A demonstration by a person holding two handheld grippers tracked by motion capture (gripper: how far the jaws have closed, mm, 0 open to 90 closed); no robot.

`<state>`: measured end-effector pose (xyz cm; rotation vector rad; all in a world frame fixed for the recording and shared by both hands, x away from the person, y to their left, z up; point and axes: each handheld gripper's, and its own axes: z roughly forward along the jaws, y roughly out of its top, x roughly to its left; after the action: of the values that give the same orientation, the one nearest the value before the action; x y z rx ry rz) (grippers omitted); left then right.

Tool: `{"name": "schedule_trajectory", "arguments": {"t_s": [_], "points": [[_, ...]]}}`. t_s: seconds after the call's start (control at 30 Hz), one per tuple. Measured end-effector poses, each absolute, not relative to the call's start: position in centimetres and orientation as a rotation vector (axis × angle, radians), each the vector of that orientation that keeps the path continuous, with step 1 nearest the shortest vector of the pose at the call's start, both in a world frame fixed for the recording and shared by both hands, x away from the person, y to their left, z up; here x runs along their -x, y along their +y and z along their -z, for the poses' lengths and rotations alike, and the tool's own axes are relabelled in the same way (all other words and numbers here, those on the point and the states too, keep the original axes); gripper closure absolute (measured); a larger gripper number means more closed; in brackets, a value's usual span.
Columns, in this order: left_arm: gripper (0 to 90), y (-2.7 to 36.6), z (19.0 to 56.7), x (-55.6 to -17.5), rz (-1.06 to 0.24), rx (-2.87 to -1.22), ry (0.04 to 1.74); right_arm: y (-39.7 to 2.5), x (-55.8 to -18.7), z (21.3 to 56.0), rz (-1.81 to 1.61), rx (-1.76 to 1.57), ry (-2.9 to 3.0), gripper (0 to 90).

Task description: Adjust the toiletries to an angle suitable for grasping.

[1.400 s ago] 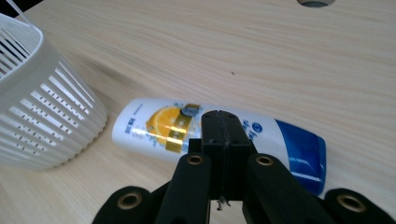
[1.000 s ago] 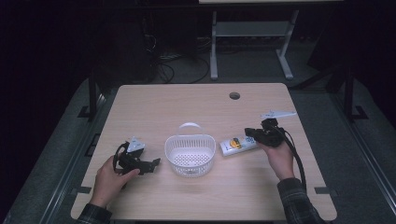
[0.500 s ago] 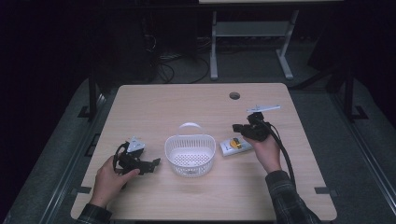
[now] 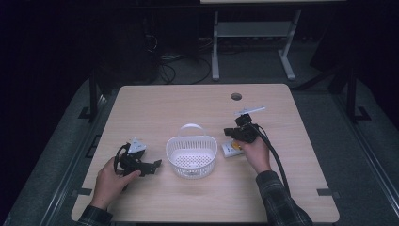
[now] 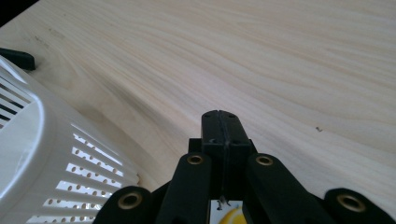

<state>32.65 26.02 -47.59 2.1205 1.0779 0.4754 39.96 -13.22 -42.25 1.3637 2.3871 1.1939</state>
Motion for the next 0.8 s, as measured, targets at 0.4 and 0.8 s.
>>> {"name": "schedule_trajectory", "arguments": {"t_s": [0.4,0.8], "points": [[13.0,26.0,47.6,-32.6,-0.474,-2.121,1.077,-11.9,-40.2,44.2,-1.117,-1.360,2.453,89.8],[13.0,26.0,47.6,-32.6,-0.474,-2.121,1.076,-11.7,-40.1,44.9,-1.069,-1.359,2.495,89.7]]}}
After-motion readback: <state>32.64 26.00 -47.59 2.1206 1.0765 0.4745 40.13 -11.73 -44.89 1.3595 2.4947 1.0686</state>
